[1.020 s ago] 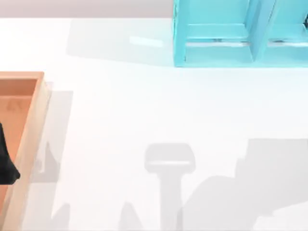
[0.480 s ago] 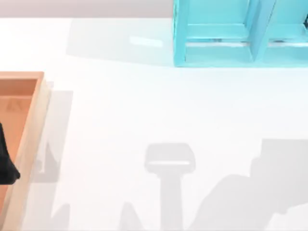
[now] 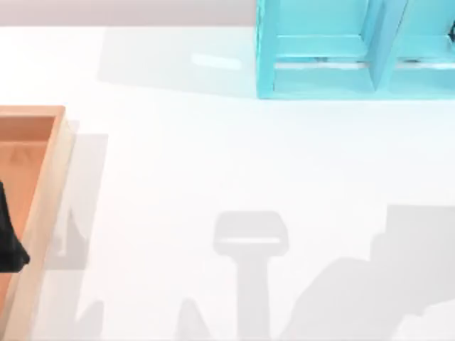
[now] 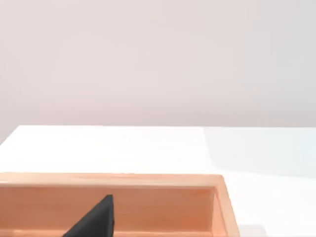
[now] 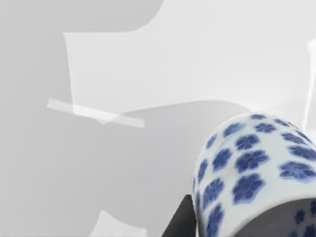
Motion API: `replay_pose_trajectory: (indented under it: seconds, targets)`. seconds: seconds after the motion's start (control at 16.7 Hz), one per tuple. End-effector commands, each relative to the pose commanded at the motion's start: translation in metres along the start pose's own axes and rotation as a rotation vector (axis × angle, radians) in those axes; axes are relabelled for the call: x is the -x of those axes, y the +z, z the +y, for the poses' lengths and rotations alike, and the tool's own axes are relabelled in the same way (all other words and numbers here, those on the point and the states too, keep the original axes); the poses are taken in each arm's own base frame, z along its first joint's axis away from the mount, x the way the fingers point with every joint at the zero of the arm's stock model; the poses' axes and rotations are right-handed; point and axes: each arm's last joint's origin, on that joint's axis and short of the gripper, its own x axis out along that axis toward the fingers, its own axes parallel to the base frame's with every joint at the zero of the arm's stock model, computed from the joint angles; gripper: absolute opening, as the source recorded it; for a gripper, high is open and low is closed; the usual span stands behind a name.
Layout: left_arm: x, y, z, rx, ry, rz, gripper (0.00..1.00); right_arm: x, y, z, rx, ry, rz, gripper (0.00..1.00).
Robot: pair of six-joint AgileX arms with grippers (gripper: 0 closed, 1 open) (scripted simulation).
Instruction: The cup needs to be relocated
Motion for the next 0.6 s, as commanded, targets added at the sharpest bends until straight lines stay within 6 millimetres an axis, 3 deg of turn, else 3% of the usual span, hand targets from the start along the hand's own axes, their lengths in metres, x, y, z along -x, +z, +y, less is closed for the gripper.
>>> replay_pose_trajectory:
  seconds: [0.24,0.6]
  targets:
    - [0.0,0.0,0.0,0.0,0.0,0.0,1.0,0.0,0.0,0.0,0.0,0.0,0.0,0.98]
    - [0.0,0.0,0.0,0.0,0.0,0.0,1.0,0.0,0.0,0.0,0.0,0.0,0.0,1.0]
